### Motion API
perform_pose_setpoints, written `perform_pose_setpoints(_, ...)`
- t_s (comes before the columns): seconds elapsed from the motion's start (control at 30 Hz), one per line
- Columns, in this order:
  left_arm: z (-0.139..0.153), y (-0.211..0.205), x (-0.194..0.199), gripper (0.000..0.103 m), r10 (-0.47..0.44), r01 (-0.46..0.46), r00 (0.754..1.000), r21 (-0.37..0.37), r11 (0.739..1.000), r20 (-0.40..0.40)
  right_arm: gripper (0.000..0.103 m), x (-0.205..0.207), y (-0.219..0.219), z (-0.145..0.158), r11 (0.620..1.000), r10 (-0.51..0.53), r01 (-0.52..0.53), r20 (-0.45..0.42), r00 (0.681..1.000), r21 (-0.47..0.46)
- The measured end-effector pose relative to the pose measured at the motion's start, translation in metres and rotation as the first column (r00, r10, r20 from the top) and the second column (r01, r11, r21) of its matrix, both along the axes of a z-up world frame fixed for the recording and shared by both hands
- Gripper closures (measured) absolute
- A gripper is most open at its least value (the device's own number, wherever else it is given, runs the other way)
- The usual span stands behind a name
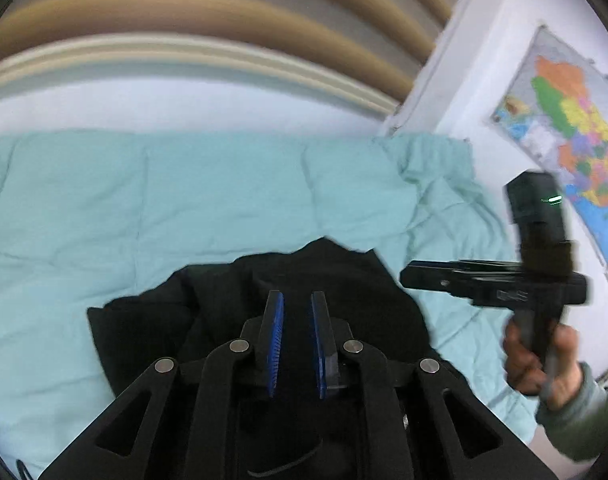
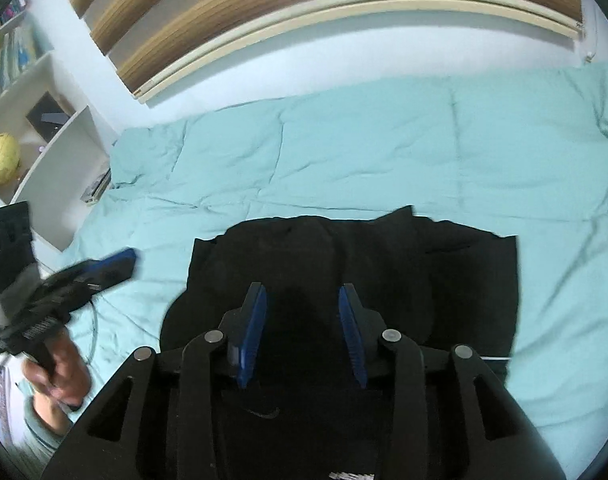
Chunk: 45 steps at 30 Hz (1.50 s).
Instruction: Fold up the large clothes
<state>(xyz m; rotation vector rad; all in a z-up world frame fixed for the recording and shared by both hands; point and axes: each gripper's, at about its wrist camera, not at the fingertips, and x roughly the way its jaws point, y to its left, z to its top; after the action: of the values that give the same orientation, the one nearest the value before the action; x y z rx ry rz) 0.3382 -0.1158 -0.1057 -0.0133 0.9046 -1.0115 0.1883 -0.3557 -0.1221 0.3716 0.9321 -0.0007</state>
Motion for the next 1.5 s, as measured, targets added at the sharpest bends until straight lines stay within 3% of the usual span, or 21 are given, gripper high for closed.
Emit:
perform_pose_setpoints(0.1,-0.054,-0.018,0.002,0.089,-0.016,0.028,0.993,0.099,0.995,-0.115,0.062,0.030,0.026,-0.030,1.000,0.006,-0.007,-0.107,0.994,-0.007)
perform_pose_setpoints(0.2,-0.101,-0.015,-0.019,0.089,-0.009,0.045,0.981,0.182,0.982,-0.195,0.062,0.030,0.033,-0.072,1.000,0.029,-0.031,-0.237,0.971,-0.005)
perform_pose_setpoints(0.33,-0.159,0.009,-0.048,0.089,0.038,0.021,0.933,0.160,0.987,-0.357,0.062,0.006,0.039,-0.146,1.000,0.022,-0.025,-0.365,0.931,-0.005)
perform_pose_setpoints(0.4,-0.176,0.016,-0.056,0.087,0.061,-0.006,0.924,0.146,0.989,-0.378,0.062,-0.005,0.043,-0.165,0.999,0.013,-0.024,-0.349,0.937,-0.029)
perform_pose_setpoints(0.57,-0.182,0.008,-0.056,0.087,0.091,-0.031,0.926,0.167,0.985,-0.365,0.061,-0.009,0.057,-0.174,0.988,-0.018,-0.029,-0.301,0.953,-0.153)
perform_pose_setpoints(0.77,-0.131,0.011,-0.074,0.087,0.021,0.024,0.966,0.171,0.985,-0.257,0.059,-0.041,0.033,-0.124,0.996,0.028,-0.045,-0.222,0.975,-0.072)
perform_pose_setpoints(0.9,-0.088,0.008,-0.083,0.086,-0.019,0.036,0.980,0.082,0.996,-0.200,0.056,-0.055,0.012,-0.082,0.989,-0.038,0.023,-0.101,0.994,-0.149)
perform_pose_setpoints(1.0,-0.074,-0.007,-0.087,0.077,-0.079,0.082,0.978,0.007,0.997,-0.192,0.056,-0.043,0.000,-0.079,0.988,-0.062,0.050,-0.077,0.995,-0.149)
perform_pose_setpoints(1.07,-0.084,-0.026,-0.092,0.062,-0.113,0.119,0.974,0.020,0.993,-0.195,0.056,-0.030,-0.001,-0.090,0.982,-0.085,0.067,-0.096,0.992,-0.177)
perform_pose_setpoints(1.13,-0.110,-0.049,-0.101,0.062,-0.147,0.170,0.964,0.085,0.982,-0.223,0.056,-0.014,-0.002,-0.110,0.975,-0.136,0.107,-0.139,0.981,-0.197)
perform_pose_setpoints(1.23,-0.152,-0.068,-0.107,0.063,-0.115,0.162,0.969,0.213,0.964,-0.217,0.056,0.001,-0.013,-0.148,0.976,-0.178,0.145,-0.211,0.961,-0.164)
perform_pose_setpoints(1.33,-0.177,-0.061,-0.093,0.065,-0.074,0.129,0.950,0.165,0.978,-0.304,0.055,-0.001,-0.020,-0.174,0.984,-0.141,0.110,-0.229,0.963,-0.143)
perform_pose_setpoints(1.5,-0.170,-0.052,-0.085,0.071,-0.081,0.127,0.940,0.118,0.985,-0.331,0.055,-0.008,-0.014,-0.171,0.982,-0.096,0.056,-0.218,0.971,-0.183)
